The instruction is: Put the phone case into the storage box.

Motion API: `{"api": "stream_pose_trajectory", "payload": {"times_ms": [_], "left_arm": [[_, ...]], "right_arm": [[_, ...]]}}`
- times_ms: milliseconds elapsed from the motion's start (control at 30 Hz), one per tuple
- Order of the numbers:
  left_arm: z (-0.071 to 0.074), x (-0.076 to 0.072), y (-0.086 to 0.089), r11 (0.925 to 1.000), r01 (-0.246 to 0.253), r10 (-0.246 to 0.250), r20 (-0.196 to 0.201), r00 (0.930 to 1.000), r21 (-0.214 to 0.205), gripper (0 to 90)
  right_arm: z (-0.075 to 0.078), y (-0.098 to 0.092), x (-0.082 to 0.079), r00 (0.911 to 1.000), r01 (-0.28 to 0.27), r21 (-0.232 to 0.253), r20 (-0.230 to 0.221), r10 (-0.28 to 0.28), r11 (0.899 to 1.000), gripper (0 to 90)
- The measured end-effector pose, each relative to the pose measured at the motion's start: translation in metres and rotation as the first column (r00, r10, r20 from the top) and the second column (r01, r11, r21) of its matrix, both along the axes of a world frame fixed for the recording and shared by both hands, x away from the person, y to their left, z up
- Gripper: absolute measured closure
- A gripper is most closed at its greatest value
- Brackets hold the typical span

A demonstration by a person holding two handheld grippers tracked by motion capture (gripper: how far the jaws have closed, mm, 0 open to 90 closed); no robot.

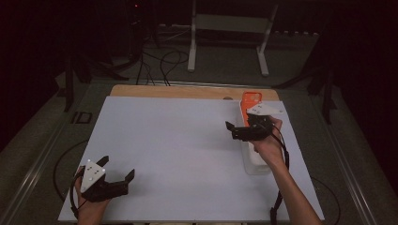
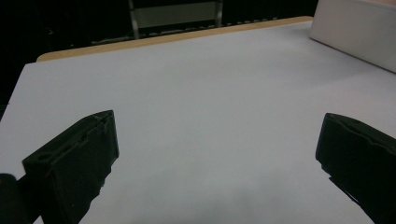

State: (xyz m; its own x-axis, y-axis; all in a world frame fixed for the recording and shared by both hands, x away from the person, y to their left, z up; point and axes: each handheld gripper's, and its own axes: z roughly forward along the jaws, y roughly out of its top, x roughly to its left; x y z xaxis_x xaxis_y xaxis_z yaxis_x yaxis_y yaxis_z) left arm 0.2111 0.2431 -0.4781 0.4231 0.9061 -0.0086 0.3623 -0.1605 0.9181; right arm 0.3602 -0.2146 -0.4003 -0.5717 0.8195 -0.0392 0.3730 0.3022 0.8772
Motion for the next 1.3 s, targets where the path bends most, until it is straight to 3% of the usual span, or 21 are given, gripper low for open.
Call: {"api": "stream_pose_trajectory", "payload": {"times_ms": [333,833,933,1067,1300], "left_arm": [[0.001,0.000,0.000,1.0000,-0.002,0.002,-0.001,1.0000,0.002,0.4],[0.000,0.000,0.000,1.0000,0.004,-0.004,0.001,1.0000,-0.001,0.4],[0.001,0.000,0.000,1.0000,0.005,-0.005,0.004,1.0000,-0.002,0.4],[0.001,0.000,0.000,1.0000,0.008,-0.008,0.005,0.9999,-0.001,0.4],[0.000,0.000,0.000,0.9998,0.018,-0.018,0.011,0.9998,-0.010,0.4]], "right_arm": [[0.000,-0.005,-0.023,0.9998,-0.016,0.047,0.016,0.015,0.999,8.5],[-0.017,-0.016,-0.056,0.9994,-0.005,0.100,0.034,0.002,0.995,8.5],[-0.022,-0.018,-0.068,0.9989,-0.002,0.120,0.047,-0.004,0.993,8.5],[-0.025,-0.018,-0.077,0.9978,0.005,0.112,0.065,-0.012,0.994,8.5],[-0.037,-0.026,-0.100,0.9925,0.019,0.166,0.116,-0.038,0.986,8.5]]}}
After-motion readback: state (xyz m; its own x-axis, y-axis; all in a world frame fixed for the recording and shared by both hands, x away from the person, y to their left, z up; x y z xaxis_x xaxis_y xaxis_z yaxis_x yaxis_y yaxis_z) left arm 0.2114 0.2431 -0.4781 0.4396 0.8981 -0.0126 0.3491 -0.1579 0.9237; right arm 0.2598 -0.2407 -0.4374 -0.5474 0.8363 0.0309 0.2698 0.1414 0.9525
